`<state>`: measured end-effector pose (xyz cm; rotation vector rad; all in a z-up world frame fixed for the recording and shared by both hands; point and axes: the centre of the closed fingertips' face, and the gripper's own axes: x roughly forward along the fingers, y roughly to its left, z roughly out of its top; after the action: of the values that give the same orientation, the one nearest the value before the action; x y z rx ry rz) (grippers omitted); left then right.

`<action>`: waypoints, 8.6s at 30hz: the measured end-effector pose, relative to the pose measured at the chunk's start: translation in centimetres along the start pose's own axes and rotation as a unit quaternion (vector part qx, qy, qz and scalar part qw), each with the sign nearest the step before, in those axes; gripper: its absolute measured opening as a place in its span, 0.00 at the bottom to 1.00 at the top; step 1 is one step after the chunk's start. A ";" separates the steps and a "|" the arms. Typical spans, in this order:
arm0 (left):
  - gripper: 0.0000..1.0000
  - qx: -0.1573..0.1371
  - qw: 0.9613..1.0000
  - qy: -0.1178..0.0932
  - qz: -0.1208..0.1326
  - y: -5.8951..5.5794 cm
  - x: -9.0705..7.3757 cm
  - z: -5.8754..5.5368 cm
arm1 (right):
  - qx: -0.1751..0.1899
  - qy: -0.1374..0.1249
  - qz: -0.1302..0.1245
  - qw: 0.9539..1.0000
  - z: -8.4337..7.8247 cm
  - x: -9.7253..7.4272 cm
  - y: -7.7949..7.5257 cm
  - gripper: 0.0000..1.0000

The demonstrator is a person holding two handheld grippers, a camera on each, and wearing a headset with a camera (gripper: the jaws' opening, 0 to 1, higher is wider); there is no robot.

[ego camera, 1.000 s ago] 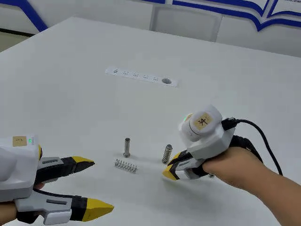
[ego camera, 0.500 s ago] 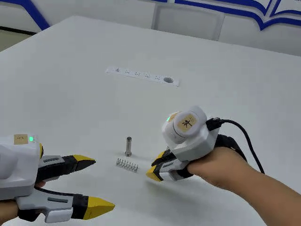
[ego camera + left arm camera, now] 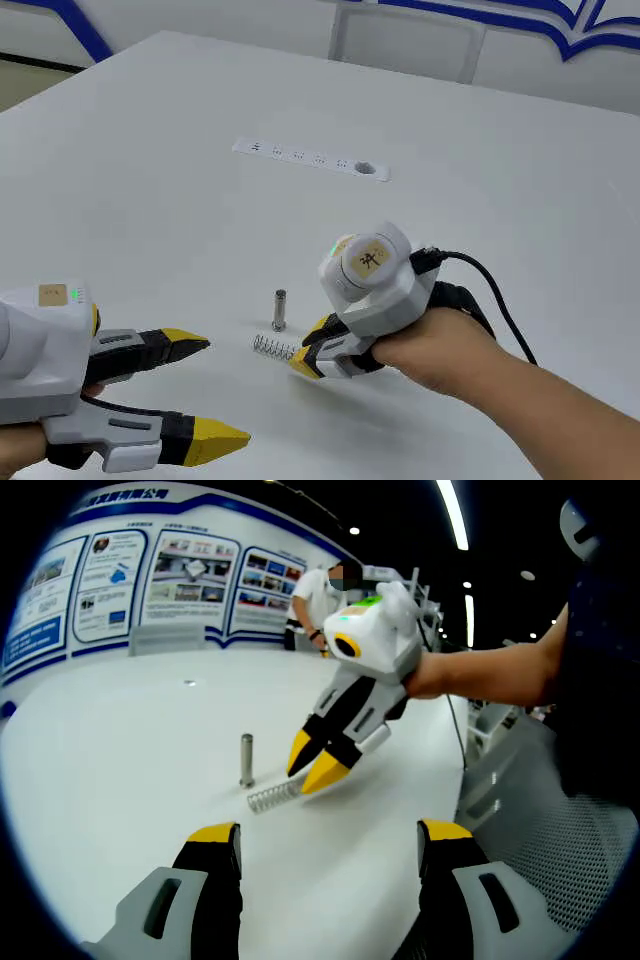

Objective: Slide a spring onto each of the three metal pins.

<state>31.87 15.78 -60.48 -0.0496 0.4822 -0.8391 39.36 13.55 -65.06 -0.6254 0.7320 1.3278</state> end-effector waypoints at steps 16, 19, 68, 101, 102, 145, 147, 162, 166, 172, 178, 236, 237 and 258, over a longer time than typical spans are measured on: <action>0.73 -0.002 1.000 0.001 -0.002 -0.1 0.1 -0.1 | 0.004 0.012 0.003 1.000 -0.7 1.1 -0.2 0.16; 0.73 -0.003 1.000 0.000 -0.002 -0.1 0.1 -0.1 | 0.005 0.010 0.002 1.000 -0.8 1.1 -0.2 0.15; 0.72 -0.002 1.000 0.001 -0.004 -0.2 0.1 -0.1 | -0.046 -0.009 -0.020 0.999 2.1 -1.5 0.0 0.12; 0.72 0.001 1.000 0.000 -0.004 -0.2 0.1 0.1 | -0.040 -0.030 -0.025 0.998 5.1 -4.7 -0.6 0.12; 0.72 0.001 1.000 -0.001 -0.004 -0.2 0.1 0.1 | -0.042 -0.032 -0.026 0.998 5.3 -4.8 -0.6 0.12; 0.72 -0.004 1.000 -0.006 0.001 0.1 0.0 0.2 | -0.054 -0.023 -0.031 0.998 7.9 -3.6 -3.2 0.12; 0.72 -0.004 1.000 -0.006 0.000 0.1 0.0 0.2 | -0.050 -0.022 -0.029 0.998 7.8 -3.4 -3.3 0.12; 0.72 -0.006 1.000 -0.007 0.000 0.1 0.0 0.2 | -0.026 -0.005 -0.016 1.000 6.5 -1.5 -3.6 0.12; 0.72 -0.006 1.000 -0.006 0.000 0.1 0.0 0.1 | -0.021 0.000 -0.013 1.000 6.1 -1.1 -3.6 0.12; 0.72 -0.008 1.000 -0.006 0.000 0.1 0.0 0.1 | -0.019 0.006 -0.011 1.000 5.5 -0.6 -3.4 0.12; 0.72 -0.008 1.000 -0.006 0.001 0.2 0.0 0.1 | -0.023 0.011 -0.010 1.000 5.1 0.0 -3.2 0.12; 0.72 0.003 1.000 0.002 -0.010 -0.6 0.1 -0.1 | 0.016 -0.039 -0.029 0.999 0.4 -4.3 2.1 0.17; 0.72 0.008 1.000 0.006 -0.010 -0.6 0.1 -0.1 | 0.018 -0.039 -0.029 0.999 0.2 -4.5 2.2 0.17; 0.72 0.018 1.000 0.002 -0.017 -0.9 0.1 0.1 | 0.079 -0.076 -0.065 0.992 -3.4 -9.0 2.6 0.19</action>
<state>31.34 15.03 -60.23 -0.0234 0.4703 -0.8819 35.66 5.72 -60.24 -0.4322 0.6526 1.1705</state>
